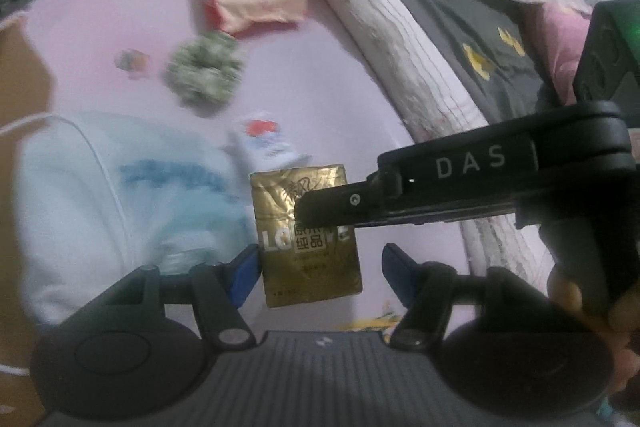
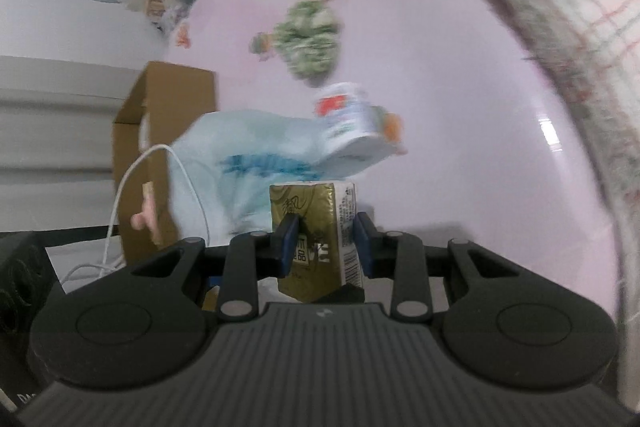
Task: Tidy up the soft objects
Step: 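Carry the gold packet into the box and open the right gripper, then move the left gripper to the white yogurt cup and grasp it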
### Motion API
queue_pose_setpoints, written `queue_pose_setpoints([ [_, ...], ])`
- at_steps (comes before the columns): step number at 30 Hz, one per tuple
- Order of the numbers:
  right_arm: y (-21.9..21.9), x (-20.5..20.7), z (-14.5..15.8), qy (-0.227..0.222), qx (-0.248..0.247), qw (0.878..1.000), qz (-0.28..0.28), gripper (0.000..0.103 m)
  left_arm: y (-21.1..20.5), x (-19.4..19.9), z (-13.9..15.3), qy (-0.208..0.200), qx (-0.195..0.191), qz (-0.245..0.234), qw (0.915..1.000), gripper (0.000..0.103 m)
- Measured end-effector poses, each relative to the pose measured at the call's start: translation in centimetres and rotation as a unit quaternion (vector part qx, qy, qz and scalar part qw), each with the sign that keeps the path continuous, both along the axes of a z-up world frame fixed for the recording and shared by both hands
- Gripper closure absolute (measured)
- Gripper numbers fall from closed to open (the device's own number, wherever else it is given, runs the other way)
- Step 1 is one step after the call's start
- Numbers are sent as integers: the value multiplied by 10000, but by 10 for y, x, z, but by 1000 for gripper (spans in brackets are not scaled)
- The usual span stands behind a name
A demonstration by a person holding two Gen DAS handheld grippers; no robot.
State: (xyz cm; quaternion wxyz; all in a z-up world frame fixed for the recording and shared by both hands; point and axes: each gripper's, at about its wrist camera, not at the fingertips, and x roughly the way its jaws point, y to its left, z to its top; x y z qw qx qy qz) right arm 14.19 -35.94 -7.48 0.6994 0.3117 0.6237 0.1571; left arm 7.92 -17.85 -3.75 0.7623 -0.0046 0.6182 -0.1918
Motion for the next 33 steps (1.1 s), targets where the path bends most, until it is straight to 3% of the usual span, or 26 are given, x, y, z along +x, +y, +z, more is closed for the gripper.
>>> queue_pose_setpoints([
  [3, 38, 3, 17, -130, 144, 9997, 159, 73, 40, -8, 23, -182, 154, 229, 9995, 36],
  [7, 116, 14, 32, -325, 409, 9954, 804, 73, 109, -18, 41, -281, 428, 863, 9950, 36],
  [15, 297, 40, 16, -320, 877, 9668, 2379, 73, 247, -38, 30, -169, 991, 2391, 9658, 36],
  [21, 411, 49, -24, 2, 1032, 9457, 3084, 73, 324, -42, -1, 11, 1363, 3029, 9432, 34],
  [27, 476, 43, -76, 241, 1153, 9432, 3106, 75, 360, -52, -41, 227, 1888, 3304, 9245, 27],
  [33, 500, 22, -94, 290, 963, 9392, 3284, 72, 367, -61, -47, 327, 1872, 3359, 9225, 27],
])
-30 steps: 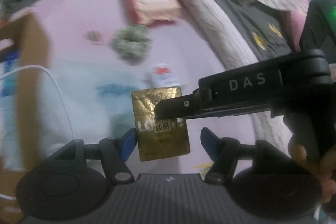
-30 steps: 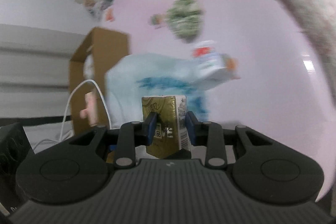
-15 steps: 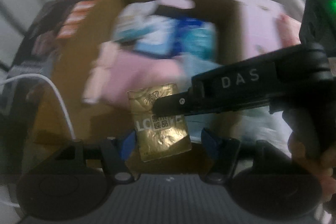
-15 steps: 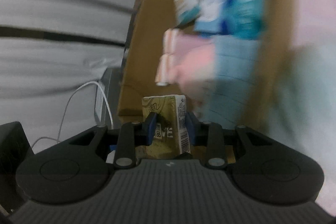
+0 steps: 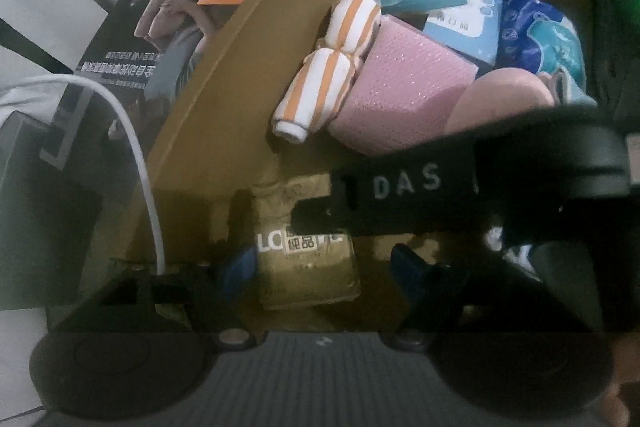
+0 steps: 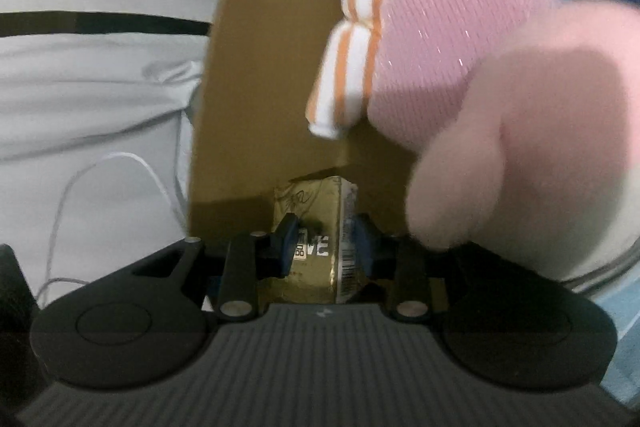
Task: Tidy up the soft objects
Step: 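Move the left gripper to the white yogurt cup and grasp it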
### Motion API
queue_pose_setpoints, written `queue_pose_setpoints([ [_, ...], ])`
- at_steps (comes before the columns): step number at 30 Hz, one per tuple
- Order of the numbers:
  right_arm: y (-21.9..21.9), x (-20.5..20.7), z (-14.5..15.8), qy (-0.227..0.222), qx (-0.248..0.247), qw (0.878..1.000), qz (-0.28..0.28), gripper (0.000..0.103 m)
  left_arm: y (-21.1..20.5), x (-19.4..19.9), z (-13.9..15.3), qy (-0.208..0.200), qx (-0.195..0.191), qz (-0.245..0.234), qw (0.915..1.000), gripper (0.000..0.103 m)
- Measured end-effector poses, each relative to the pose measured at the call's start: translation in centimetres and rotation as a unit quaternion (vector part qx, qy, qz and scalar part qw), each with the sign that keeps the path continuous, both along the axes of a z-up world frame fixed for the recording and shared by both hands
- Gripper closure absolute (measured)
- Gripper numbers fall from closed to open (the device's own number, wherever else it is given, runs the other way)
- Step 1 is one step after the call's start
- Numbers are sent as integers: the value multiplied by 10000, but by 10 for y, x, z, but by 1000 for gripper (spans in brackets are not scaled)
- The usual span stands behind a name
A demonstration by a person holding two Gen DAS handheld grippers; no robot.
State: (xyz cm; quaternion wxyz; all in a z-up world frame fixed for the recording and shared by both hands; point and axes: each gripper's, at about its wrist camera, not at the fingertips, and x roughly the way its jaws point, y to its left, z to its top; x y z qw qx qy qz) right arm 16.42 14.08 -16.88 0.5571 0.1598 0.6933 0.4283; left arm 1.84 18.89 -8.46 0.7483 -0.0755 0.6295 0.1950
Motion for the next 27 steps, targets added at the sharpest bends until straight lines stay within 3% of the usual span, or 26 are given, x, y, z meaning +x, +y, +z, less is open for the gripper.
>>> queue_pose_setpoints([
  [8, -23, 8, -7, 242, 138, 9988, -414, 67, -12, 1, 16, -211, 291, -178, 9992, 25],
  [15, -75, 9, 13, 501, 660, 9913, -1023, 62, -39, 10, 44, -624, 234, -398, 9970, 25],
  [20, -161, 16, 48, 577, 1377, 9694, -1948, 54, -85, 22, 64, -984, 88, -829, 9917, 25],
  [22, -210, 19, 64, 522, 1627, 9543, -2451, 51, -112, 30, 69, -1120, -41, -1078, 9878, 25],
  [24, -258, 20, 78, 265, 1630, 9447, -2834, 48, -140, 37, 71, -1260, -239, -1304, 9831, 25],
  [27, -331, 19, 92, -219, 1094, 9369, -3312, 47, -194, 47, 70, -1402, -585, -1742, 9729, 26],
])
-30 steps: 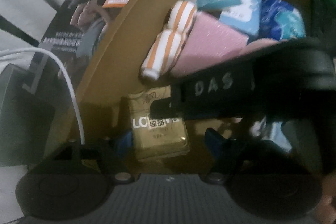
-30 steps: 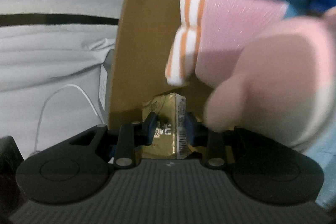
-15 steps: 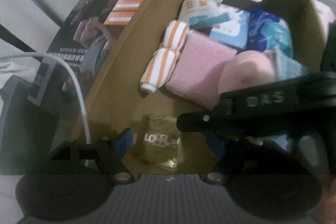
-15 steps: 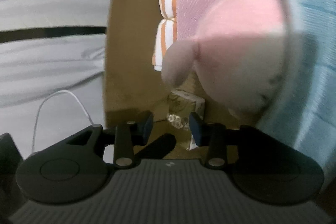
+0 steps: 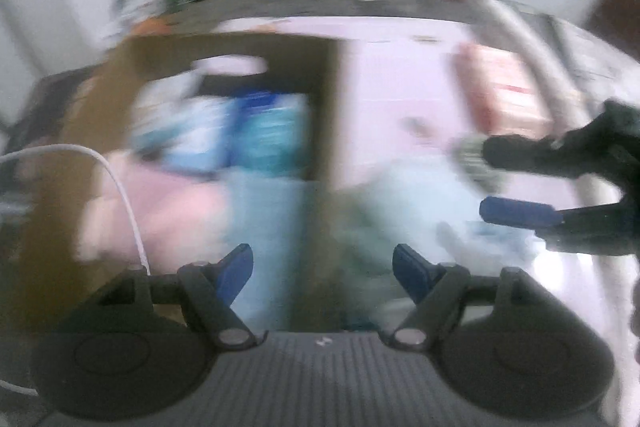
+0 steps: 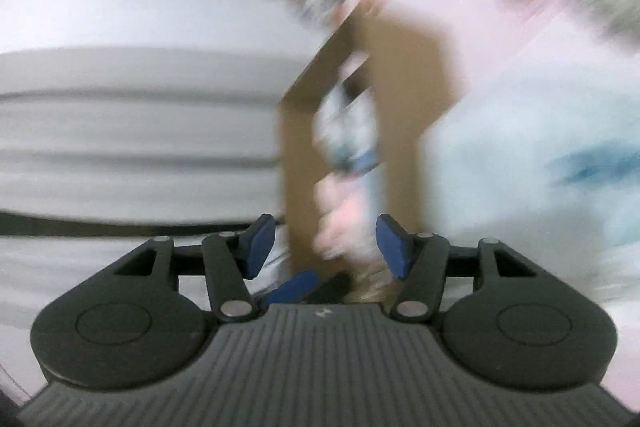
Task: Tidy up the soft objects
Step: 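Move the left gripper to the white yogurt cup and grasp it, then lift the yogurt cup with the left gripper and carry it over the box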
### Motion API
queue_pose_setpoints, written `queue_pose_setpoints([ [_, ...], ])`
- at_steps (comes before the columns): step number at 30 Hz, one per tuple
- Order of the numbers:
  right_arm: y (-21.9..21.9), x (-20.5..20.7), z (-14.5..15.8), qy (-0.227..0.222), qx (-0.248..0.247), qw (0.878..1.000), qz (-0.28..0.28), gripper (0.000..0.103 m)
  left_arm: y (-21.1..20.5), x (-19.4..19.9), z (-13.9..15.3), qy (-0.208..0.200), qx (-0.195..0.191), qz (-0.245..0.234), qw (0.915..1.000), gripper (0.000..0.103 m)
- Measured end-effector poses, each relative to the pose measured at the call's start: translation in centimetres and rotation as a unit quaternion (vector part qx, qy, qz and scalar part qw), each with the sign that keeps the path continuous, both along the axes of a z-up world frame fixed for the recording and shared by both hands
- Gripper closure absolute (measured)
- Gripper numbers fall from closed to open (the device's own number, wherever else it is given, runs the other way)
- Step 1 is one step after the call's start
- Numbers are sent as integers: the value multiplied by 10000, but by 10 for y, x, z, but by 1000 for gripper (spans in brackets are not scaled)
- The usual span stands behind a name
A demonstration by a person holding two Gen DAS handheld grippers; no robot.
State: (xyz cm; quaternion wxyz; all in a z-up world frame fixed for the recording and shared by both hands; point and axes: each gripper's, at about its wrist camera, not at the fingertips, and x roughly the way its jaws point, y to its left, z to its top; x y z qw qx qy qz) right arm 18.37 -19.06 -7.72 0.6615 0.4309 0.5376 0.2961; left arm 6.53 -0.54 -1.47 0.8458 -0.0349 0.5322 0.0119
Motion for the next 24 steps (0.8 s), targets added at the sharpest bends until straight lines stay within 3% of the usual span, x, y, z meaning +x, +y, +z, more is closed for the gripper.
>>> queue_pose_setpoints([
  [4, -81, -12, -6, 226, -783, 9946, -649, 47, -79, 5, -15, -49, -253, -746, 9969, 33],
  [6, -114, -22, -13, 246, -1237, 9890, -773, 47, -121, 8, -30, 57, -154, -1230, 9923, 40],
  [10, -146, -27, -25, -394, -2502, 9674, -86, 53, -182, 11, -62, 273, 320, -1976, 9794, 56],
  [13, -150, -24, -41, -909, -2881, 9504, 733, 66, -213, 11, -88, 413, 647, -2333, 9694, 62],
  [19, -150, -6, -73, -1638, -2926, 9179, 2121, 72, -238, 15, -119, 614, 1231, -2563, 9568, 71],
  [24, -140, 10, -74, -1888, -2520, 9129, 2599, 79, -245, 27, -132, 780, 1287, -2538, 9555, 83],
])
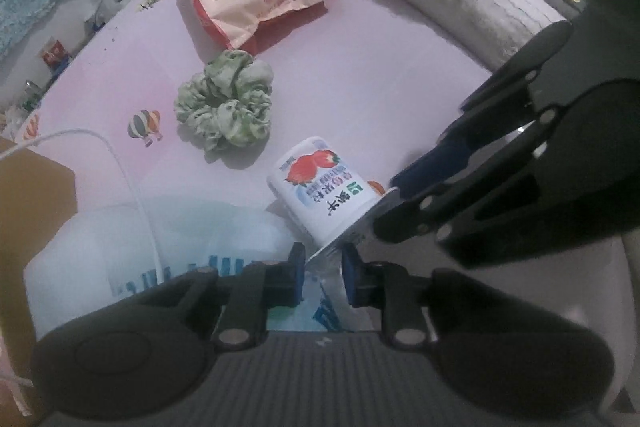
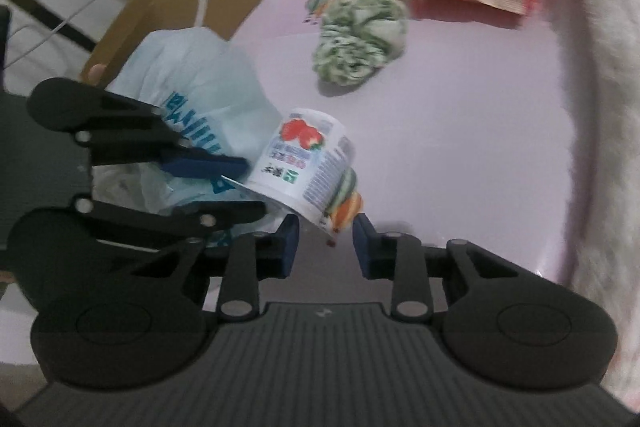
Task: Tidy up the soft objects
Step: 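Lift the yogurt cup with the left gripper and carry it over the box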
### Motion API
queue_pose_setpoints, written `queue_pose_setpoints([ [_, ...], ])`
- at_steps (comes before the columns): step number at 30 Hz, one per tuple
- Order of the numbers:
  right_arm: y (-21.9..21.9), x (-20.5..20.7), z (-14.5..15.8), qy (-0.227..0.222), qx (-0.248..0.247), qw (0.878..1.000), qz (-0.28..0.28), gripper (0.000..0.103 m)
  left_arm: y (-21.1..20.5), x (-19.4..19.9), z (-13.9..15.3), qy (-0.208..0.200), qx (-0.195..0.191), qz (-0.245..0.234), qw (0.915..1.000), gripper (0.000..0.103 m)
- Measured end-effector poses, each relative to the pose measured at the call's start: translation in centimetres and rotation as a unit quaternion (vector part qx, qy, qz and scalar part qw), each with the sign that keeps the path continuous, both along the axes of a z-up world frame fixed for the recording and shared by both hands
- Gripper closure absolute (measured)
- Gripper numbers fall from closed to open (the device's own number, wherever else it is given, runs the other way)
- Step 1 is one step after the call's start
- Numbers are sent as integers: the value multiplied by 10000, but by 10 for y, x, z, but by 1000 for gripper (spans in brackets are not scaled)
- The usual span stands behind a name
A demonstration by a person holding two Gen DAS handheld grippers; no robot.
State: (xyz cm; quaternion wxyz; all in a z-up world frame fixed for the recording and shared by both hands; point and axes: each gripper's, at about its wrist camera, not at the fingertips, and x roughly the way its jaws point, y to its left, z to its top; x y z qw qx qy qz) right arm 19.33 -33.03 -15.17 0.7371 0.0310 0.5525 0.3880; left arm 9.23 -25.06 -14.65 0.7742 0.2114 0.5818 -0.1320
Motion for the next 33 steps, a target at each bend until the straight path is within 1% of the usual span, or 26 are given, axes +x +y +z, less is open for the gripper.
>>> queue_pose_setpoints([
  [1, 1, 1, -2, 17, 84, 9999, 92, 81, 0, 1, -1, 8, 7, 26, 10000, 83],
  [3, 1, 4, -1, 14, 188, 9996, 187, 81, 2, 4, 2, 69, -76, 112, 9999, 84],
  [7, -6, 11, 4, 207, 469, 9985, 210, 83, 12, 16, 15, 330, -587, 555, 9962, 83],
  [10, -17, 19, 6, 472, 705, 9964, -68, 83, 18, 27, 23, 360, -904, 874, 9914, 83],
  [13, -30, 32, 5, 743, 995, 9909, -514, 83, 28, 41, 26, 388, -1237, 1310, 9829, 82],
  [17, -43, 48, 4, 940, 1405, 9797, -1077, 83, 44, 57, 26, 415, -1628, 1865, 9680, 78],
  [19, -46, 54, 2, 1003, 1563, 9745, -1259, 83, 49, 64, 25, 415, -1731, 2017, 9631, 77],
  [24, -43, 65, -4, 1124, 1766, 9657, -1538, 83, 64, 76, 23, 526, -1933, 2374, 9505, 69],
  [28, -37, 69, -10, 1223, 1879, 9600, -1675, 83, 75, 80, 20, 612, -2139, 2583, 9401, 69],
  [29, -36, 70, -13, 1305, 1931, 9568, -1740, 83, 76, 80, 20, 619, -2169, 2619, 9384, 70],
  [31, -36, 70, -16, 1446, 1985, 9517, -1846, 83, 77, 79, 22, 605, -2159, 2620, 9387, 73],
  [33, -34, 68, -14, 1448, 1904, 9534, -1838, 83, 78, 76, 24, 623, -2194, 2644, 9371, 74],
])
